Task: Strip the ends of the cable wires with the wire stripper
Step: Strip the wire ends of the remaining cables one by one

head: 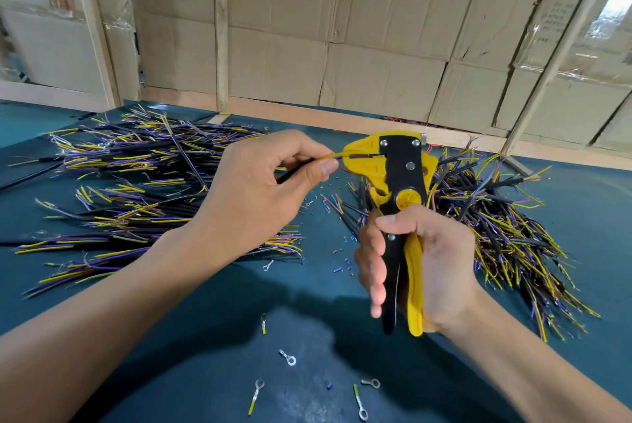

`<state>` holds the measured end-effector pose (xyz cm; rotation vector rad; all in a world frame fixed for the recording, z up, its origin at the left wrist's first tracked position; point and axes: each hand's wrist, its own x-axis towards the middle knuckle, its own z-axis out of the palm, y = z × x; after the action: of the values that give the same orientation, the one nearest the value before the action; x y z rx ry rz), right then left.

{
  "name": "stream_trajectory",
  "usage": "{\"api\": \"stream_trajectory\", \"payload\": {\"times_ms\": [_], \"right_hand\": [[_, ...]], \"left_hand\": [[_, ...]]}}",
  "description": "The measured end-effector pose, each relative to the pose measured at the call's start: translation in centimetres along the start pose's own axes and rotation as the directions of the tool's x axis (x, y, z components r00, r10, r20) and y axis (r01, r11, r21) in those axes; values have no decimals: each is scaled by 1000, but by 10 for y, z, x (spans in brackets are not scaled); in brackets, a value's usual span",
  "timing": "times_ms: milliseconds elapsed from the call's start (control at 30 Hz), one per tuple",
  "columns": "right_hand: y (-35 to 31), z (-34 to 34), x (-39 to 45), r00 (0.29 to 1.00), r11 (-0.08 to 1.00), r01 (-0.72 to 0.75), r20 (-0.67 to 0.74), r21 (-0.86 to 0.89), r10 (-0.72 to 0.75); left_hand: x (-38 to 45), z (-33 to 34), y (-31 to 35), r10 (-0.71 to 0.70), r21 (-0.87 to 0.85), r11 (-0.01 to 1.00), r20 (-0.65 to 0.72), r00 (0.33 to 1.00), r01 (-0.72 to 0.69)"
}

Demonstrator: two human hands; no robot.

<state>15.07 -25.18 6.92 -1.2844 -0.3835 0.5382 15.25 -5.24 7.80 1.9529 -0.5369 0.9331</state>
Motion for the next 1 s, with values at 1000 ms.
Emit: {"api": "stream_trajectory", "payload": {"times_ms": [1000], "right_hand": [[19, -15, 21, 968, 842, 178, -244, 509, -58]], "left_hand": [[27, -47, -44, -573, 696, 718, 603, 555, -14]]}}
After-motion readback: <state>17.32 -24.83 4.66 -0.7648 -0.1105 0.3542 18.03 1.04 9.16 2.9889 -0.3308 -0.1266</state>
